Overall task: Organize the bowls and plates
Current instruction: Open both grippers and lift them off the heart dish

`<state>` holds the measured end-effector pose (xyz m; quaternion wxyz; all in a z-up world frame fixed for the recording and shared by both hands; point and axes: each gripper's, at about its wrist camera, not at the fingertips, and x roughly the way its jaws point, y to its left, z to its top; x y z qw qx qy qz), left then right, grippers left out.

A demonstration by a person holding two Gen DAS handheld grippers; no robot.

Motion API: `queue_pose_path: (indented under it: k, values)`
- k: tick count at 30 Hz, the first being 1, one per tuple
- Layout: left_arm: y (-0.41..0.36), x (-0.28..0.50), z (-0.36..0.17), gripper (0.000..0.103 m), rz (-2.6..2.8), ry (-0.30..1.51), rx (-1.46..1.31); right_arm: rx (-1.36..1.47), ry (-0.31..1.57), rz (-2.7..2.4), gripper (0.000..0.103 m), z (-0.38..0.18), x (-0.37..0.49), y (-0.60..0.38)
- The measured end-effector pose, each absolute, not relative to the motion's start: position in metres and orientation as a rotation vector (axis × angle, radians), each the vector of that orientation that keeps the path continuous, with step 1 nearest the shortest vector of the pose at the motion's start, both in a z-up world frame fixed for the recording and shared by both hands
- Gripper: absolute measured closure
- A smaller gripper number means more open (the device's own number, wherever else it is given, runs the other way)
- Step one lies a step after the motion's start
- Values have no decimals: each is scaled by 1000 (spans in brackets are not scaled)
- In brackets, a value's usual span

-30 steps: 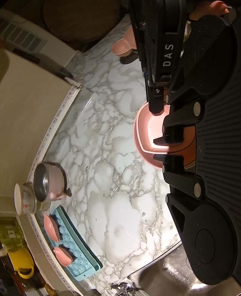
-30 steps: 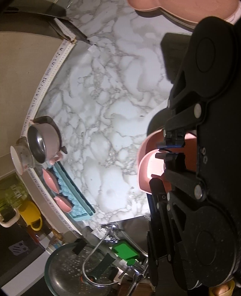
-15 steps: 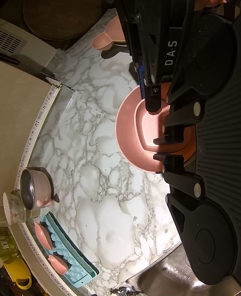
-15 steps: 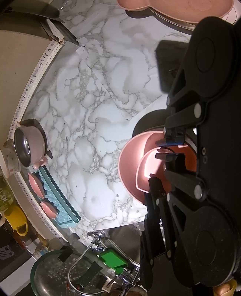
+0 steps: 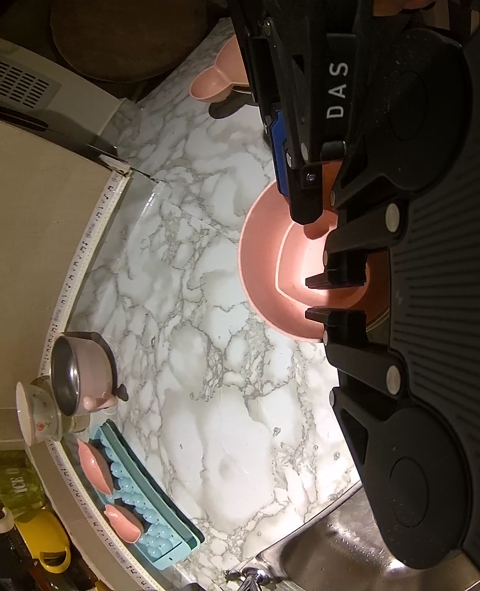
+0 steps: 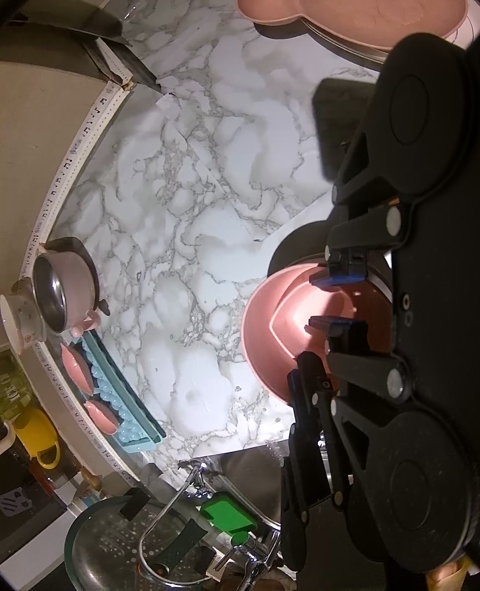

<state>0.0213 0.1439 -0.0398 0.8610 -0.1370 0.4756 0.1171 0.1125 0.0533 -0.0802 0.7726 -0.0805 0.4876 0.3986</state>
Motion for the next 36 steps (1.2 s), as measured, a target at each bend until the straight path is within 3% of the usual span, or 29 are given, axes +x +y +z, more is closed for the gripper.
queue_pose_path:
  k: [8,19,30,36]
  values:
    - [141,9,-27,93,237,952,-287,-153,1012,889,68,-66,104,43]
    - [137,-4,-19,92,222,919,-297,-121,963,889,54,-54,95,27]
    - [139,-17,-14,91,217,900,-325,-93,914,885,26,-45,84,13]
    - [140,-24,-16,88,222,894,-339,-72,907,869,20,-45,80,9]
